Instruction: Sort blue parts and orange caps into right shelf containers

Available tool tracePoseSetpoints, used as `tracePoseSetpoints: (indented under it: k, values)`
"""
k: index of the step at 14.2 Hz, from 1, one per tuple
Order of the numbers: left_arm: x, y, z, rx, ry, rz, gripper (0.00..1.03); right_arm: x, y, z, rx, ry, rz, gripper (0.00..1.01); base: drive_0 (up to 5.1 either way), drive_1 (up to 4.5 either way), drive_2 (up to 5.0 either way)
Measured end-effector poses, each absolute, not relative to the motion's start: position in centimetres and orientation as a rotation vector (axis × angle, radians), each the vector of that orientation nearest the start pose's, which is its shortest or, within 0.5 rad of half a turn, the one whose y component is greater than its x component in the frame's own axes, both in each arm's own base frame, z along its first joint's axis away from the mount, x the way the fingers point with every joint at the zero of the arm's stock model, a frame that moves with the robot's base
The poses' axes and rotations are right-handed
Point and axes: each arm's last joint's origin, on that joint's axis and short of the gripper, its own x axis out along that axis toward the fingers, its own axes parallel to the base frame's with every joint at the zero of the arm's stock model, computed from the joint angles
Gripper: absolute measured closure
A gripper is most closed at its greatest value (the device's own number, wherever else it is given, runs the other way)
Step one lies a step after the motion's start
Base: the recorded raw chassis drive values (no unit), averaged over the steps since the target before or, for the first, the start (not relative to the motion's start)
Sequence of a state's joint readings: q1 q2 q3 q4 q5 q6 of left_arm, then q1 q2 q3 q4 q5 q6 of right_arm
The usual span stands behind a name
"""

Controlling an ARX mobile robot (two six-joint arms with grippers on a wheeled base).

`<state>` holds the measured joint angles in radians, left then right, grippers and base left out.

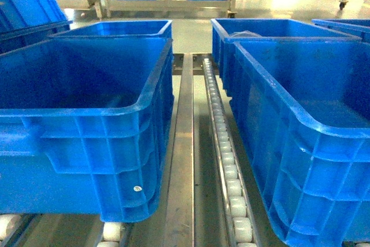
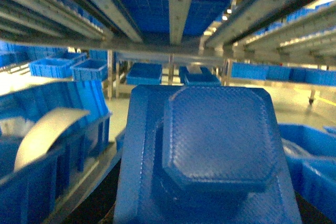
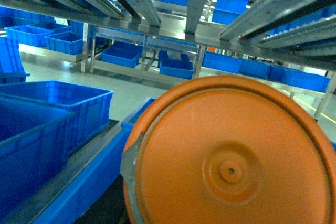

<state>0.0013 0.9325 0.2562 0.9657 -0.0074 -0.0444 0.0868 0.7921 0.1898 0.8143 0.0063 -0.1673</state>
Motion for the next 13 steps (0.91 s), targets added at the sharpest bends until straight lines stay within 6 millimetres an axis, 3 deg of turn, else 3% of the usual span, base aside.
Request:
tracePoseSetpoints:
  k: [1,2,4,5,6,7,9,11,13]
  values:
    - [22.2,0.1,25.0,-0.042,-0.313,0.023,0.6,20.0,1.9,23.9,-0.166,-0.23,0.063,0.56,0.0,0.0,0.0]
    - [26.0,-0.1,24.7,-0.048,-0.227,0.031,0.6,23.3,2.4,24.1,-0.171,-0.169,0.062,0.56,0.0,0.0,0.0]
    - [32.9,-0.7,20.3,-0.083,0.082,0.017,0.6,30.4,2.9,20.7,-0.17,0.071,0.031,0.56,0.0,0.0,0.0]
    - [34.6,-0.8,18.9,-0.101,0.161,0.02,0.6,32.7,2.9,19.2,-0.153,0.139,0.015,0.56,0.0,0.0,0.0]
    - [35.7,-0.9,18.8,-0.106,0.176,0.022,0.6,34.3,3.0,18.5,-0.143,0.161,-0.006,0.56,0.0,0.0,0.0]
    - [36.2,-0.9,19.6,-0.125,0.141,0.015,0.51,35.0,3.1,18.6,-0.123,0.147,-0.011,0.56,0.0,0.0,0.0]
    - [35.9,-1.0,20.7,-0.158,0.078,-0.017,0.28,35.1,3.1,19.0,-0.109,0.106,-0.018,0.32,0.0,0.0,0.0]
    - [35.5,-0.9,20.0,-0.167,0.109,-0.034,0.03,34.9,3.1,18.8,-0.108,0.113,-0.003,0.06,0.0,0.0,0.0]
    - [35.3,-0.9,20.4,-0.164,0.072,-0.039,0.05,34.9,3.0,18.8,-0.109,0.109,-0.022,0.03,0.0,0.0,0.0]
